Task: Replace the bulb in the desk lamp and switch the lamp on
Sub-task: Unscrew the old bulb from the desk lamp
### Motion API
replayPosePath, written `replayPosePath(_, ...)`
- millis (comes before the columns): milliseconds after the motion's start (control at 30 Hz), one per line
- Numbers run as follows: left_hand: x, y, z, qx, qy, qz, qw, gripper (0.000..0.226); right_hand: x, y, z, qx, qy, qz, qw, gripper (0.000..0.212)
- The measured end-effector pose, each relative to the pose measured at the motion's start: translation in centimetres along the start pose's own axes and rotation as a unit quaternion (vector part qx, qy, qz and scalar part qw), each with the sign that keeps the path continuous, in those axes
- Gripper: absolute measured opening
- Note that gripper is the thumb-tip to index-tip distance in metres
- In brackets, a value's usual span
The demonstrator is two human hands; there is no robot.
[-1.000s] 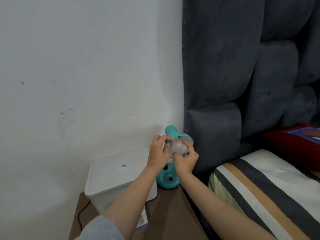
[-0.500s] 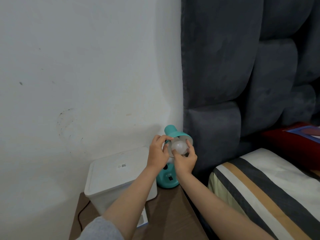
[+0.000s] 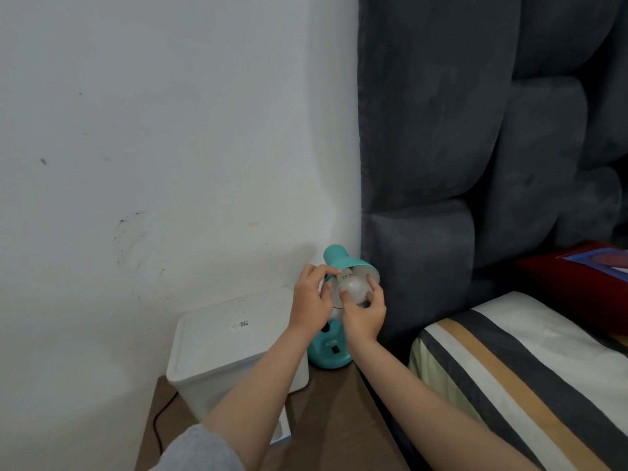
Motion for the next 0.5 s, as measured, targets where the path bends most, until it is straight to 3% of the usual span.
replayPosePath(133,0.05,0.02,0.03,-0.001,0.002,-0.002,1.000,0.030,-0.28,-0.02,0.49,-0.035,0.036,-0.017,0.999,0.062)
replayPosePath(500,0.34,-0.08,0.48,-0.005,0.000,0.005,1.000,0.037,0.48,-0.33,0.25,-0.042,0.034,0.037,0.998,0.051)
Point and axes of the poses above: each hand's wrist, its own z-axis towards the middle knuckle, its own x-axis out of the back of the hand, y = z × x, the point moved 2 cm from there along z, towards the middle knuckle, and after that the axes turned 14 degrees about z, right-handed, at the moved point
